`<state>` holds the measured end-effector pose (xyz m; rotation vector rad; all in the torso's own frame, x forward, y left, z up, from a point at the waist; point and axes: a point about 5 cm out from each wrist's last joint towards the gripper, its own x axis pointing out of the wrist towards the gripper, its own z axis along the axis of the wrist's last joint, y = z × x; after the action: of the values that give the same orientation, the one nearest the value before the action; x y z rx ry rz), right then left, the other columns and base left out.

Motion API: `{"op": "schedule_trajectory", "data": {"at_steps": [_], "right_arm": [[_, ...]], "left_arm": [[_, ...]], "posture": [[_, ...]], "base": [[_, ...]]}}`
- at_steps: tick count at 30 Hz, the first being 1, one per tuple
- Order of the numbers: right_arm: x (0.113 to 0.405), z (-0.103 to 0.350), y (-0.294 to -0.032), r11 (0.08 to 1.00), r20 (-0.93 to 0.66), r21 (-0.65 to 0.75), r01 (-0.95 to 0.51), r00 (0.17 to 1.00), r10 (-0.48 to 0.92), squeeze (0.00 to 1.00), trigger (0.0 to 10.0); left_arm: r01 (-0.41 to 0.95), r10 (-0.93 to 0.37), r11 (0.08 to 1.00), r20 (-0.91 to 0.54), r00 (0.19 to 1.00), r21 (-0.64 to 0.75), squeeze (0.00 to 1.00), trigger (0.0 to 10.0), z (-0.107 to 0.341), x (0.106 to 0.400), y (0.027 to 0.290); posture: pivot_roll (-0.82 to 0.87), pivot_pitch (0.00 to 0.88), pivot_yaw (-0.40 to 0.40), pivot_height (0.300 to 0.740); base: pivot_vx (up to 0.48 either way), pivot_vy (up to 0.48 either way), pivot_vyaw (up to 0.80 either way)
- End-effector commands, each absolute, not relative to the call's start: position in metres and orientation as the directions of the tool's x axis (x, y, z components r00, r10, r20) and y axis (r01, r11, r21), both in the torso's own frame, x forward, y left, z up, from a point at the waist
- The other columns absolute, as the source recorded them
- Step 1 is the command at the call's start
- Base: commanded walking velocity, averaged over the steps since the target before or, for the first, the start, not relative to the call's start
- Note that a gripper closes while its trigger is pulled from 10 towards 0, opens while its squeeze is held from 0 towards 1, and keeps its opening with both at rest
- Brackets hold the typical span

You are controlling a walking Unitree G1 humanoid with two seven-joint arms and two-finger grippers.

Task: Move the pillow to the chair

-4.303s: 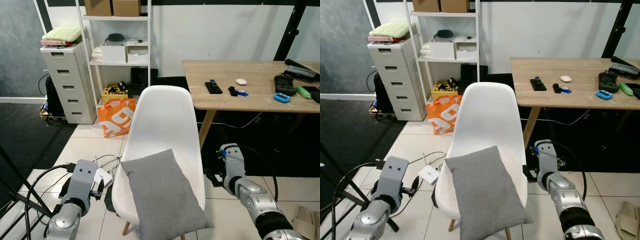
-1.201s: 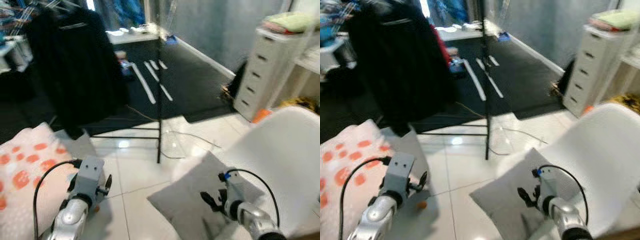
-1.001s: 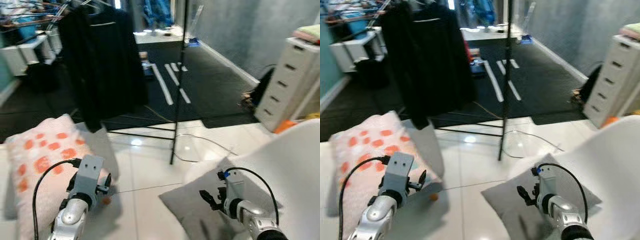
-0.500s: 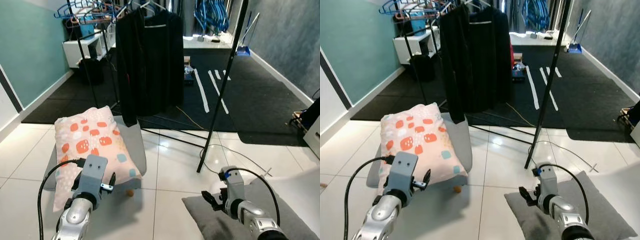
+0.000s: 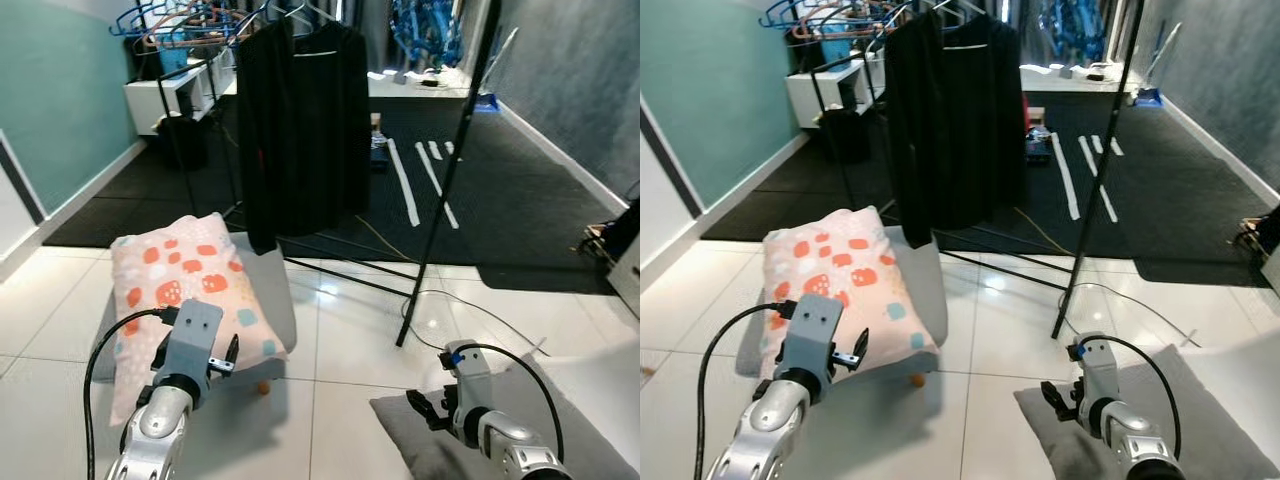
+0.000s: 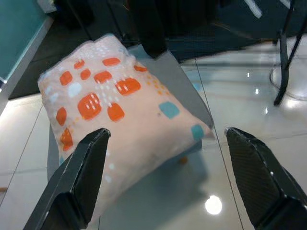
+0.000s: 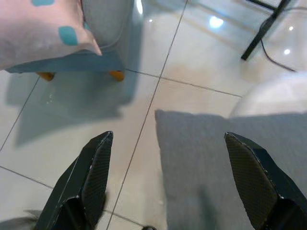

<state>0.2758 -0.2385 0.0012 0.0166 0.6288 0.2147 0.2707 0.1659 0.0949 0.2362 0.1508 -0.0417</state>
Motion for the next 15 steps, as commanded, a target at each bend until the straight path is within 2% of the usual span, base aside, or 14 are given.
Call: {"op": "schedule_trajectory", "data": {"at_steps": [1,6,15], "right_arm": [[0.2789,0.0023,-0.2310,0.973,-0.568,0.081,-0.214,0.793,0.221,0.00,10.0],[0.2794,0.0023,-0.2305,0.975,-0.565,0.088,-0.202,0.797,0.216,0.00,10.0],[0.2814,0.0033,-0.2328,0.983,-0.563,0.078,-0.166,0.807,0.181,0.00,10.0]], "left_arm": [[0.054,-0.017,0.967,-0.147,0.989,0.250,0.00,10.0,0.0983,0.2711,0.1692],[0.060,-0.025,0.967,-0.143,0.989,0.248,0.00,10.0,0.0996,0.2717,0.1681],[0.079,-0.046,0.968,-0.139,0.989,0.238,0.00,10.0,0.1018,0.2738,0.1652]], "posture": [[-0.13,0.001,-0.029,0.740],[-0.13,0.005,-0.029,0.740],[-0.13,0.011,-0.023,0.740]], "base": [[0.000,0.000,0.77],[0.000,0.000,0.77],[0.000,0.000,0.00]]}}
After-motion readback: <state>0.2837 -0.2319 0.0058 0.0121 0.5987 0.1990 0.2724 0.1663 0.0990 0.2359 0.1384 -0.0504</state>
